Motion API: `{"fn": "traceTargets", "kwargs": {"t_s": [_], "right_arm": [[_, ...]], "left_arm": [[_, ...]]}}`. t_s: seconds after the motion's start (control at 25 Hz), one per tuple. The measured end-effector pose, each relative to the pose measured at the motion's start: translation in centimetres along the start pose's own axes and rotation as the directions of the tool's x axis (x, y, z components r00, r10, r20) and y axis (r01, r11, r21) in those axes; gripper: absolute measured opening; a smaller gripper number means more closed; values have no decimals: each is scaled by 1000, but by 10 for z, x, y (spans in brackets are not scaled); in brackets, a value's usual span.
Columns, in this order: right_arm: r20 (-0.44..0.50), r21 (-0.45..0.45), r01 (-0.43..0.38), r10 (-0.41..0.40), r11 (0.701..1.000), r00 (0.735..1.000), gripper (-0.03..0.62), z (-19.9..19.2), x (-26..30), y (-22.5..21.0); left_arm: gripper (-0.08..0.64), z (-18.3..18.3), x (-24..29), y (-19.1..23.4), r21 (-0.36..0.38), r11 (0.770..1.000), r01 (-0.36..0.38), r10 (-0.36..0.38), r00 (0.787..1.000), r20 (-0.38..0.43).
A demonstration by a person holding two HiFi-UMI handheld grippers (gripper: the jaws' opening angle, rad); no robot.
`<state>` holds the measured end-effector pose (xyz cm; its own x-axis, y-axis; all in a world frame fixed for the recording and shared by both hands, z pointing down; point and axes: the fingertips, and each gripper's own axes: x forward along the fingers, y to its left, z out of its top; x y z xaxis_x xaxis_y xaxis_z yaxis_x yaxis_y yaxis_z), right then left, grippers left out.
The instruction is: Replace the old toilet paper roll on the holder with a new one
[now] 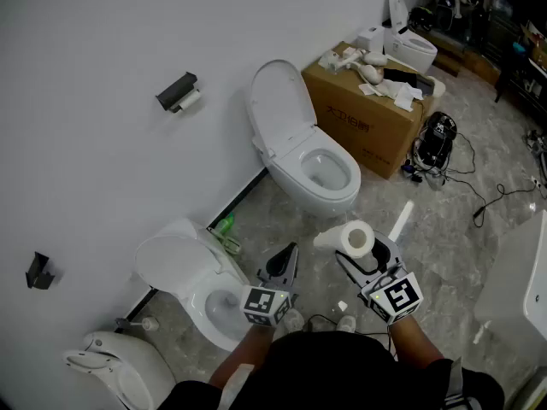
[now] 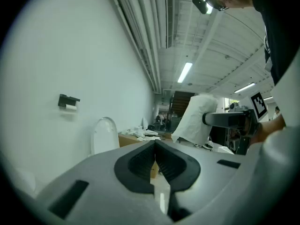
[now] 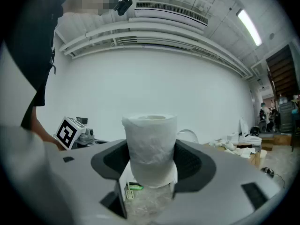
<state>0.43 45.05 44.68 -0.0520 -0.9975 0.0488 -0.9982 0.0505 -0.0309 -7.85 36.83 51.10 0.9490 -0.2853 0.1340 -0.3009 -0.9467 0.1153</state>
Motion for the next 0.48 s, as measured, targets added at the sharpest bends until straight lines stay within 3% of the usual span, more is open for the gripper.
{"fn": "traceTargets", "kwargs": {"t_s": [0.24, 0.48], "right_arm": [[18, -46, 2, -1, 999, 1000, 284, -7, -13, 1], [31, 26, 1, -2, 1000, 1000, 284, -4, -3, 2]], "left_arm": [[6, 2, -14, -5, 9, 1000, -25, 25, 999, 21], [6, 3, -18, 2, 6, 999, -32, 32, 999, 18]]}}
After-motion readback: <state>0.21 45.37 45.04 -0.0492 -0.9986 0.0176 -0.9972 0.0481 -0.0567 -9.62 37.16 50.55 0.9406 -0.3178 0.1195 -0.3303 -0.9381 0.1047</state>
